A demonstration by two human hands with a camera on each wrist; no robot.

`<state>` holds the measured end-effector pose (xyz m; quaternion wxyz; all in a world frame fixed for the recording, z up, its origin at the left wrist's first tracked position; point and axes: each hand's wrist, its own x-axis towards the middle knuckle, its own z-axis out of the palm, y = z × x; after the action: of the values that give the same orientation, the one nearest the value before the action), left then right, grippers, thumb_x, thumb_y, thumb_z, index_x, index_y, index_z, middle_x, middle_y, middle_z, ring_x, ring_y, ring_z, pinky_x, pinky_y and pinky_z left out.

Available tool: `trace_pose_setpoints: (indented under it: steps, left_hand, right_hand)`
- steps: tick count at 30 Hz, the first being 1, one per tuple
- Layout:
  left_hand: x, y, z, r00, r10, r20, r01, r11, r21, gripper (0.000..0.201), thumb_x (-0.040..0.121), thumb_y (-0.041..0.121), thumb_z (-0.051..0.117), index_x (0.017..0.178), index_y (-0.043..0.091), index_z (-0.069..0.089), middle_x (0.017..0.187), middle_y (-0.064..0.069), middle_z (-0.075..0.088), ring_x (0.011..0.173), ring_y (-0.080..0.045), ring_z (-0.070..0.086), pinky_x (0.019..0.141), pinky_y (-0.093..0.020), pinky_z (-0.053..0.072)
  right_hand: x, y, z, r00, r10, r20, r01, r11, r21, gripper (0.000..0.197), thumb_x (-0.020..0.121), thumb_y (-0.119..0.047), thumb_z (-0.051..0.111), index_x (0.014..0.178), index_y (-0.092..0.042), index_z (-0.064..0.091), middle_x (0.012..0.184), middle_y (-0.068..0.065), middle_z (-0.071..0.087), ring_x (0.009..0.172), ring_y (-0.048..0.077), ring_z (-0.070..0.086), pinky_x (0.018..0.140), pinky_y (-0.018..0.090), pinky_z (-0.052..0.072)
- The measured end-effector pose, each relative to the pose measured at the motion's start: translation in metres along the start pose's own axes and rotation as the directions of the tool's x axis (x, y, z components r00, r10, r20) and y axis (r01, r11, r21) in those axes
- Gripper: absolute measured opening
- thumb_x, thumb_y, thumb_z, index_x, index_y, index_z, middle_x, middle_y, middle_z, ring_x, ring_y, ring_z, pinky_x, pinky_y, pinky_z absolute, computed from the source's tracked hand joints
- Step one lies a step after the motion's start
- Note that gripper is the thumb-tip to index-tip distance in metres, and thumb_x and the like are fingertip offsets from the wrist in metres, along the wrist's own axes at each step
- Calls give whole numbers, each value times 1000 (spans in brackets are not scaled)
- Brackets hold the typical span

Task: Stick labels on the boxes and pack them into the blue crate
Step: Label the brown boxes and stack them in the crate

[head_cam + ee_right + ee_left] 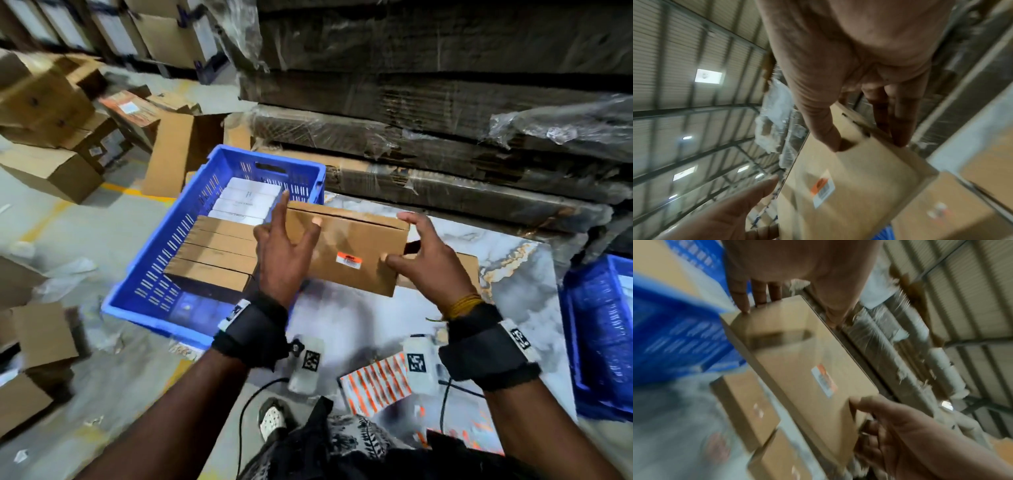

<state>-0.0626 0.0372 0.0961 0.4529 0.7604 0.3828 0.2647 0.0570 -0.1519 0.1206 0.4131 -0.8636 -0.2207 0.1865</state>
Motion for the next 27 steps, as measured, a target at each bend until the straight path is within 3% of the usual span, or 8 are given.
trace_pose_setpoints:
  steps: [4, 7, 9, 13, 16, 22, 27]
  left_hand:
    - [38, -29, -79, 993, -35, -110, 35, 999, -3, 57, 78, 71, 54, 126, 42, 54, 120, -11, 56, 112, -24, 57, 105, -41, 44]
    - [59, -64, -134, 981, -95, -170, 101, 994, 30, 51, 73, 68, 59, 115, 38, 59, 111, -12, 62, 108, -29, 59, 98, -46, 48]
    - [67, -84, -161, 973, -164, -164, 175, 983, 53, 54, 66, 69, 60, 113, 42, 58, 109, -16, 62, 105, -33, 60, 94, -49, 51]
    - [84, -119, -204, 963, -259, -78, 269, 948, 168, 61, 63, 58, 67, 119, 38, 58, 112, -20, 63, 104, -36, 62, 92, -48, 53]
    - [96, -139, -219, 944, -331, 12, 316, 911, 266, 59, 72, 38, 75, 128, 28, 57, 115, -21, 64, 104, -37, 64, 92, -44, 54]
    - [103, -172, -209, 903, -406, 144, 269, 793, 546, 64, 79, 23, 73, 138, 26, 48, 117, -21, 64, 110, -32, 61, 96, -35, 48]
    - [105, -193, -185, 859, -461, 224, 203, 707, 677, 54, 83, 11, 66, 134, 21, 53, 131, -12, 59, 123, -25, 54, 100, -27, 42]
  right_hand:
    - [4, -56, 53, 985, -114, 130, 102, 990, 96, 47, 69, -50, 71, 109, -38, 51, 97, 1, 67, 86, 25, 67, 81, 47, 56]
    - [9, -95, 107, 951, -162, 263, 158, 987, 38, 43, 74, -37, 76, 106, -24, 51, 92, 4, 69, 84, 26, 68, 81, 42, 55]
    - [13, -114, 137, 914, -169, 369, 201, 978, -50, 45, 77, -32, 76, 112, -22, 50, 96, 8, 70, 89, 28, 68, 83, 36, 53]
    - [23, -140, 191, 814, -135, 565, 330, 908, -258, 67, 78, -27, 76, 138, -18, 47, 127, 13, 61, 113, 30, 60, 92, 28, 46]
    - [29, -142, 223, 776, -84, 626, 386, 847, -365, 74, 74, -29, 82, 137, -14, 48, 133, 13, 56, 119, 29, 54, 90, 26, 43]
    - [35, -124, 266, 742, 71, 667, 386, 768, -512, 76, 68, -24, 88, 128, -11, 43, 122, 19, 57, 108, 34, 58, 75, 28, 42]
    - [41, -113, 292, 729, 108, 676, 439, 684, -583, 82, 73, -18, 84, 136, -4, 34, 127, 24, 52, 115, 41, 55, 86, 38, 47]
